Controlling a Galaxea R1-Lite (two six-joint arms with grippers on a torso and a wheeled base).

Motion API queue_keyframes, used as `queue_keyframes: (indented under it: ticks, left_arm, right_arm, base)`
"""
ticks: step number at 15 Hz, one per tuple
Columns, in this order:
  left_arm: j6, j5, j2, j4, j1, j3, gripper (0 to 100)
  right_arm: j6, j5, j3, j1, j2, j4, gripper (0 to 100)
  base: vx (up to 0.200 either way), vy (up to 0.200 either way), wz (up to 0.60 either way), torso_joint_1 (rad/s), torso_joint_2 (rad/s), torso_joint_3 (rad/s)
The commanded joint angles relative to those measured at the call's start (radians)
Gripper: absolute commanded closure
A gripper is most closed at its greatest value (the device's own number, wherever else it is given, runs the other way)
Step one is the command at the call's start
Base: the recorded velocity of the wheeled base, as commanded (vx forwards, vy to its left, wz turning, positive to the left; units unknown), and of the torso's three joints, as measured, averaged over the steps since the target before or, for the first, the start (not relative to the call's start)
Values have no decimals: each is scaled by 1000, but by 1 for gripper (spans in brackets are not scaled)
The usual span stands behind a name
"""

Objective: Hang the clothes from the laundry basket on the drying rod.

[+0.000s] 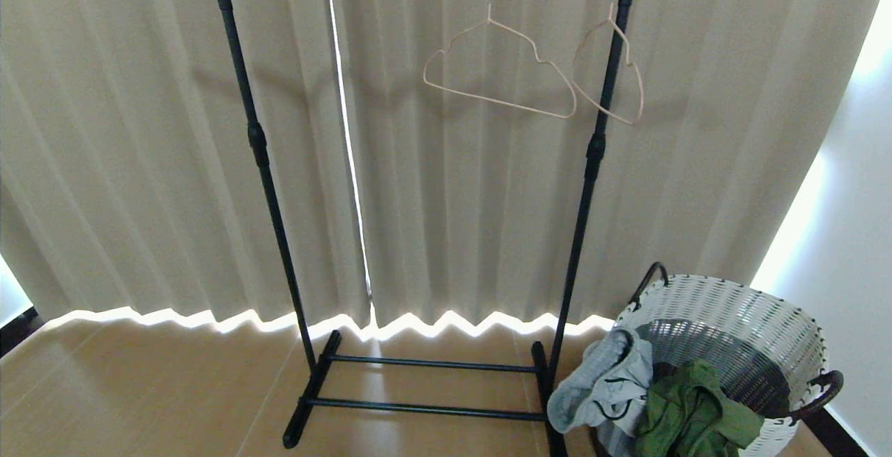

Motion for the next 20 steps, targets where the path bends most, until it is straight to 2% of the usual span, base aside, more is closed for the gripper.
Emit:
queue_keyframes:
  ticks: [1, 3, 13, 18, 20]
  left_arm:
    - [0, 0, 2, 0, 1, 0, 0]
    - [0, 7, 3, 0, 0, 0, 0]
    - [1, 14, 3, 0, 1, 0, 0]
    - [-3, 14, 2, 0, 1, 0, 0]
    - [-3, 12, 2, 0, 1, 0, 0]
  right_arm:
    - [-2, 0, 2, 0, 0, -4, 0]
    - [-4, 0, 2, 0, 0, -4, 0]
    - [1, 2, 2, 0, 0, -7, 0]
    - [-1, -9, -9, 0, 0, -10, 0]
    - [-73, -6, -69, 14, 26, 48, 0]
  base:
    - [0, 0, 0, 0, 0, 0]
    - [0, 0, 0, 0, 0, 0]
    - [200, 0, 0, 1, 3, 3]
    - [0, 0, 0, 0, 0, 0]
    - [0, 0, 0, 0, 0, 0]
